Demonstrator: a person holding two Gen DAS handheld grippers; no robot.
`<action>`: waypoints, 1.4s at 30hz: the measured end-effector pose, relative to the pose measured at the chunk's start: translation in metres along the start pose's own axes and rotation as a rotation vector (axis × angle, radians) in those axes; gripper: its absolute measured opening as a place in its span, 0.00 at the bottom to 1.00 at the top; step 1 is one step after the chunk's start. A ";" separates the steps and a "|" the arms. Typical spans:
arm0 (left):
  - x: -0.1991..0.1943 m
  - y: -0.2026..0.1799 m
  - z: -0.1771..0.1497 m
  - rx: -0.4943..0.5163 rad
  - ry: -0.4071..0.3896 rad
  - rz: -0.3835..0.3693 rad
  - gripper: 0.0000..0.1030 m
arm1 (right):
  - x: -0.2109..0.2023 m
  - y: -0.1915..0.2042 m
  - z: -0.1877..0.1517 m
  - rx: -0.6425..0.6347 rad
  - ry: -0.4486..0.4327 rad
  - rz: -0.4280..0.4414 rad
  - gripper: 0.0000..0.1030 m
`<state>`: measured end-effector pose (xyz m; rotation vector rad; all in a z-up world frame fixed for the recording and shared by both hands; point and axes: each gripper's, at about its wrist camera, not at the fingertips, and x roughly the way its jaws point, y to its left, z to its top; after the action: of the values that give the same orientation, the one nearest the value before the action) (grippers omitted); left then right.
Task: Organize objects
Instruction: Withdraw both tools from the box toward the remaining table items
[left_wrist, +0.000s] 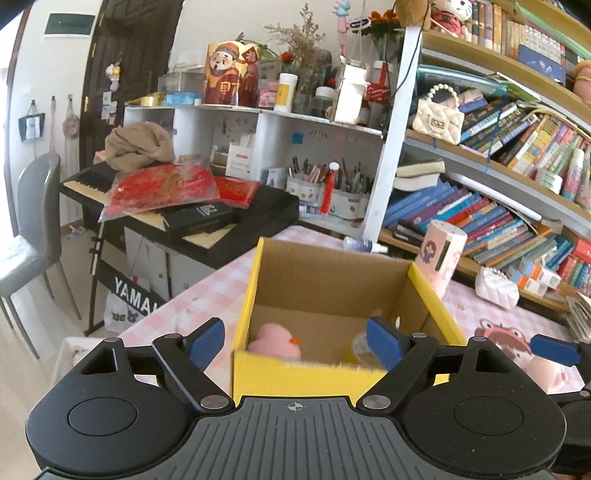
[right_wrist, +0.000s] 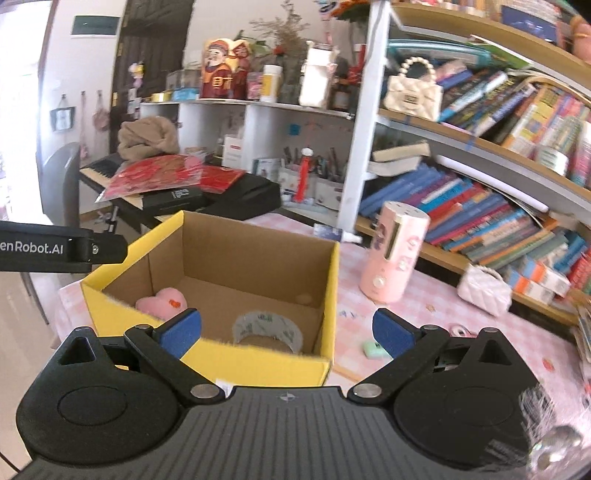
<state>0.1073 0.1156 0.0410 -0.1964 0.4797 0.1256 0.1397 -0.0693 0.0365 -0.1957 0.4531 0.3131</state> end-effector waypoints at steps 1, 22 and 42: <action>-0.004 0.001 -0.004 0.003 0.003 -0.001 0.84 | -0.004 0.001 -0.004 0.011 0.008 -0.014 0.97; -0.071 0.007 -0.075 0.095 0.144 0.018 0.84 | -0.079 0.036 -0.074 0.124 0.172 -0.172 0.97; -0.082 -0.029 -0.103 0.223 0.212 -0.110 0.84 | -0.130 0.016 -0.117 0.234 0.234 -0.305 0.97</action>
<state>-0.0061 0.0593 -0.0048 -0.0167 0.6879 -0.0575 -0.0230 -0.1169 -0.0095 -0.0705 0.6778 -0.0645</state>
